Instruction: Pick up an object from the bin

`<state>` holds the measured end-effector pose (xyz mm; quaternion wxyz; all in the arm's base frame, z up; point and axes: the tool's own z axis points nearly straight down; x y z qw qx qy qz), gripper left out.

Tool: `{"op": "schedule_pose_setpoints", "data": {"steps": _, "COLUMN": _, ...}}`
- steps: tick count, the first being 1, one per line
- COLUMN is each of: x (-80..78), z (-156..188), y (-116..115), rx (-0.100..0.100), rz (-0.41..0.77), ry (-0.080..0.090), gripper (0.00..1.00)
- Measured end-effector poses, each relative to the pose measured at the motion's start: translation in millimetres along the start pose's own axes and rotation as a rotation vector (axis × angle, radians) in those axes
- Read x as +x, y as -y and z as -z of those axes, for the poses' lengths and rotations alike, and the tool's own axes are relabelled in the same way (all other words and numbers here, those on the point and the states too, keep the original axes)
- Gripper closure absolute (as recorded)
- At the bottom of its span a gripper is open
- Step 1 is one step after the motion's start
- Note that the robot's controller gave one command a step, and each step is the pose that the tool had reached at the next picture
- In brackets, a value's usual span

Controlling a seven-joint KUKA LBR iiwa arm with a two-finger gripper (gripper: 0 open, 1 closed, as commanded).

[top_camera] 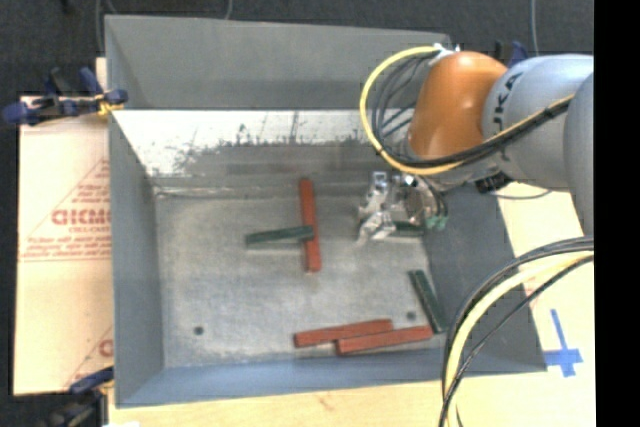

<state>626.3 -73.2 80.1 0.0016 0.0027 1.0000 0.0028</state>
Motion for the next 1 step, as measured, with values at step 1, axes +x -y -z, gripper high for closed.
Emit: {"op": "schedule_pose_setpoints", "data": {"steps": 1, "x": -0.6, "z": 187.6, "y": -18.0, "rx": 0.005, "rz": -0.029, "ry": 0.006, "gripper": 1.0}}
